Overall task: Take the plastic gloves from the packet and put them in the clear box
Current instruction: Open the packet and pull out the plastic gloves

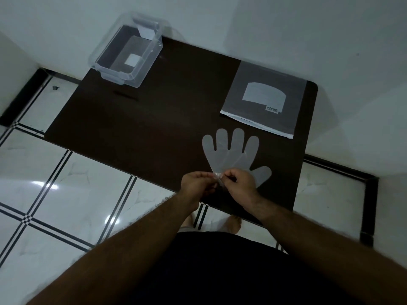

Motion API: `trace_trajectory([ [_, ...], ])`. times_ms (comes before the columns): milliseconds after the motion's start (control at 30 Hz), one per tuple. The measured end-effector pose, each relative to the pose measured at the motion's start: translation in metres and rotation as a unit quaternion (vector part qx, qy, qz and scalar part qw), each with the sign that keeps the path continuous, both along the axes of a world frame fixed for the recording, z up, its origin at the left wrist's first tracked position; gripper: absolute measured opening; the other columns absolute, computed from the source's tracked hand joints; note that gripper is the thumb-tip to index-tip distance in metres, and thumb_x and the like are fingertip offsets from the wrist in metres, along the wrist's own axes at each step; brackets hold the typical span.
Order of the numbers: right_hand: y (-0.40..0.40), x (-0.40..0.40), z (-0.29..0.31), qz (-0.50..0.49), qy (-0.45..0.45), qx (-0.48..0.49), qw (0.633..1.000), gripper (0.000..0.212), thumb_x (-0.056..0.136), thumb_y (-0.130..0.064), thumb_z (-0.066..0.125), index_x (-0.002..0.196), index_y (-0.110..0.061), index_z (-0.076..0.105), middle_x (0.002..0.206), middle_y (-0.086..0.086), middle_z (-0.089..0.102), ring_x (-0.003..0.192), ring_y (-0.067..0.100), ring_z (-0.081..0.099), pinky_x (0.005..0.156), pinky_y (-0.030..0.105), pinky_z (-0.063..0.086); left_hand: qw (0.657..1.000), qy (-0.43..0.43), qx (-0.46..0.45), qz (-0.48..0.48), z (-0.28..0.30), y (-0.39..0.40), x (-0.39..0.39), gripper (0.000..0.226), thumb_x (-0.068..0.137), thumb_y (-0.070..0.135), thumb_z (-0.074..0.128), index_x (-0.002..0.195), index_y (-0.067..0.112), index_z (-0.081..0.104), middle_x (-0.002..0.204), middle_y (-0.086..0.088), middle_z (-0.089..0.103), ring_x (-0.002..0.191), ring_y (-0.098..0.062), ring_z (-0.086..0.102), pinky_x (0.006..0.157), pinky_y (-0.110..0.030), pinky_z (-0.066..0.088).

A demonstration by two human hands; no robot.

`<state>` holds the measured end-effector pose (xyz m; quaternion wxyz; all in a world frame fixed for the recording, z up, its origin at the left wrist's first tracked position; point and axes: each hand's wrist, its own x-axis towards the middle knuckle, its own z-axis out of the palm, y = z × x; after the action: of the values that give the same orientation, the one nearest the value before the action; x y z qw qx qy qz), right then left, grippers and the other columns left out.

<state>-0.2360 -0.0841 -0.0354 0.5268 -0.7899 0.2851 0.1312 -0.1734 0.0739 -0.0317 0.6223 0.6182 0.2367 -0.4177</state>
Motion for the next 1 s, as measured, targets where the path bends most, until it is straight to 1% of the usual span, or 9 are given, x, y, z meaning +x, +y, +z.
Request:
trace_trajectory([
  [133,-0.007,0.000,0.004,-0.077,0.025,0.066,0.995,0.014,0.105,-0.025,0.063,0.095,-0.018,0.069,0.096,0.005,0.070,0.089,0.020,0.068,0.073,0.033,0.057,0.999,-0.028,0.043,-0.016,0.003,-0.001,-0.001,0.012,0.095,0.002,0.074,0.106,0.006,0.077,0.102,-0.012,0.080,0.089,-0.020,0.079,0.076,-0.031,0.066],
  [200,-0.011,0.000,0.011,-0.105,0.026,0.093,0.990,0.017,0.106,-0.026,0.061,0.098,-0.014,0.067,0.093,0.007,0.067,0.085,0.021,0.065,0.073,0.036,0.057,0.988,-0.093,0.110,-0.057,-0.001,-0.002,0.000,0.016,0.094,0.009,0.078,0.109,0.015,0.076,0.107,-0.006,0.079,0.094,-0.017,0.077,0.083,-0.034,0.066],
  [233,-0.013,0.000,0.014,-0.116,0.026,0.102,0.988,0.018,0.107,-0.027,0.060,0.100,-0.012,0.067,0.093,0.008,0.066,0.083,0.020,0.063,0.073,0.036,0.057,0.972,-0.152,0.152,-0.095,-0.003,-0.002,0.000,0.021,0.094,0.015,0.079,0.114,0.019,0.073,0.111,-0.001,0.077,0.098,-0.014,0.075,0.086,-0.034,0.065],
  [300,-0.017,0.000,0.020,-0.131,0.026,0.112,0.985,0.020,0.107,-0.030,0.060,0.105,-0.011,0.068,0.098,0.010,0.067,0.087,0.021,0.064,0.078,0.037,0.059,0.909,-0.295,0.226,-0.189,-0.002,-0.004,-0.001,0.032,0.096,0.022,0.076,0.126,0.025,0.066,0.120,0.009,0.069,0.109,-0.010,0.067,0.093,-0.031,0.059],
  [400,-0.026,0.001,0.027,-0.166,0.018,0.122,0.978,0.017,0.106,-0.030,0.062,0.107,-0.014,0.069,0.111,0.010,0.069,0.102,0.026,0.068,0.093,0.046,0.062,0.768,-0.483,0.257,-0.334,0.003,-0.013,0.001,0.036,0.101,0.021,0.064,0.136,0.022,0.063,0.136,0.003,0.063,0.126,-0.016,0.056,0.107,-0.032,0.047],
  [500,-0.036,0.001,0.036,-0.201,0.004,0.109,0.973,0.012,0.106,-0.025,0.060,0.107,-0.016,0.067,0.108,0.008,0.067,0.096,0.020,0.066,0.084,0.038,0.061,0.660,-0.521,0.255,-0.478,0.003,-0.024,0.005,0.032,0.105,0.029,0.058,0.136,0.024,0.063,0.139,0.001,0.062,0.130,-0.020,0.053,0.112,-0.037,0.044],
  [600,-0.048,0.001,0.046,-0.208,-0.027,0.079,0.975,0.012,0.107,-0.026,0.058,0.107,-0.018,0.067,0.105,0.004,0.066,0.092,0.016,0.064,0.078,0.032,0.054,0.598,-0.504,0.274,-0.560,-0.005,-0.029,0.009,0.031,0.105,0.040,0.055,0.133,0.027,0.062,0.137,-0.001,0.062,0.129,-0.022,0.054,0.115,-0.044,0.042],
  [767,-0.074,0.007,0.064,-0.195,-0.077,0.047,0.977,0.010,0.107,-0.024,0.058,0.105,-0.018,0.066,0.106,0.002,0.070,0.099,0.017,0.068,0.083,0.034,0.058,0.577,-0.479,0.294,-0.593,-0.003,-0.034,0.009,0.038,0.107,0.041,0.050,0.140,0.025,0.060,0.142,-0.002,0.057,0.132,-0.023,0.053,0.114,-0.045,0.042],
  [1000,-0.112,0.031,0.105,-0.165,-0.136,0.012,0.977,0.012,0.106,-0.023,0.059,0.102,-0.013,0.066,0.105,0.005,0.068,0.102,0.022,0.066,0.087,0.039,0.057,0.596,-0.423,0.312,-0.607,0.018,-0.052,0.022,0.027,0.104,0.039,0.055,0.116,0.021,0.071,0.119,-0.001,0.066,0.109,-0.021,0.064,0.097,-0.041,0.055],
])
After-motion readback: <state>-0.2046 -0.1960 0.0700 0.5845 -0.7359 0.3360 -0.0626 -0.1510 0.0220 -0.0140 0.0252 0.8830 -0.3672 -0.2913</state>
